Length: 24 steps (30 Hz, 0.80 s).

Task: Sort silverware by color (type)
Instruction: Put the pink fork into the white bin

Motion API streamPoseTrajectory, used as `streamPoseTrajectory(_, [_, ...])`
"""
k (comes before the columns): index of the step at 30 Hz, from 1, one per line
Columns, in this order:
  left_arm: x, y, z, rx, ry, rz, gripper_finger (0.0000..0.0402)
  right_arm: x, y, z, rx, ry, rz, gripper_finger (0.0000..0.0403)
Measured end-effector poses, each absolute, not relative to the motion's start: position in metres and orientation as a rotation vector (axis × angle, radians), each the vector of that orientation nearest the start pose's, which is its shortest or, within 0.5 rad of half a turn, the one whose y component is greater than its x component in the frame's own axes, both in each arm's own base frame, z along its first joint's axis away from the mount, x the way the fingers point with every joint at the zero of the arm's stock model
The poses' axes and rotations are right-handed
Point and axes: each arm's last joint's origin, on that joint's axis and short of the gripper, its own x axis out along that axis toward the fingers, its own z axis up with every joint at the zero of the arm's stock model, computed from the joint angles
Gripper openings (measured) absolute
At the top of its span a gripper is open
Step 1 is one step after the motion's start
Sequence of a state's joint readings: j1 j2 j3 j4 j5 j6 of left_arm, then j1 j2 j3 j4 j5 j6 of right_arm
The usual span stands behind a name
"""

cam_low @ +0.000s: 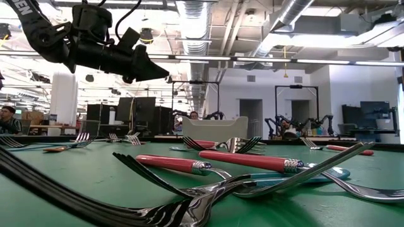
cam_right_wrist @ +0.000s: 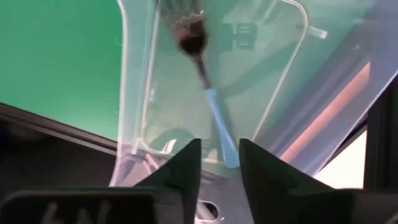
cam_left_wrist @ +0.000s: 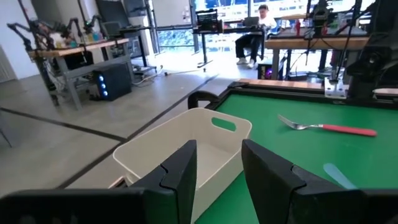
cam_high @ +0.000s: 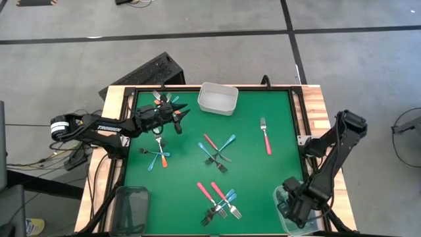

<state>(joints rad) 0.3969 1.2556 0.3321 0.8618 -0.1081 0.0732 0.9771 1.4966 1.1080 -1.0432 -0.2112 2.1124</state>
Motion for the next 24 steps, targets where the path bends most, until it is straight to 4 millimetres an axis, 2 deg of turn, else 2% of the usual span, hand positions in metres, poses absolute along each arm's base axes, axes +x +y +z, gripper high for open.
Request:
streamPoseTrajectory(4, [0.211, 0.092, 0.188, 0.047, 0.095, 0.496, 0.0116, 0.149, 0.211, 0.244, 1.031, 1.524, -0.720, 0.0174])
streamPoseTrajectory(8, [0.211, 0.091, 0.187, -0.005, 0.089, 0.477, 0.0116, 0.161, 0.183, 0.256, 0.955, 1.292, -0.687, 0.0183])
streamPoseTrajectory(11, [0.211, 0.090, 0.185, -0.054, 0.093, 0.456, 0.0116, 0.167, 0.149, 0.262, 0.830, 1.106, -0.846, 0.0180])
streamPoseTrajectory(14, [0.211, 0.090, 0.184, -0.085, 0.101, 0.447, 0.0116, 0.173, 0.111, 0.264, 0.690, 1.029, -1.062, 0.0172])
streamPoseTrajectory(16, [0.212, 0.089, 0.183, -0.103, 0.111, 0.444, 0.0116, 0.181, 0.088, 0.259, 0.635, 1.033, -1.148, 0.0168])
streamPoseTrajectory(20, [0.213, 0.085, 0.180, -0.112, 0.139, 0.427, 0.0116, 0.199, 0.046, 0.242, 0.599, 1.044, -1.196, 0.0165])
streamPoseTrajectory(24, [0.215, 0.079, 0.177, -0.097, 0.173, 0.400, 0.0116, 0.209, 0.009, 0.214, 0.620, 1.022, -1.214, 0.0167])
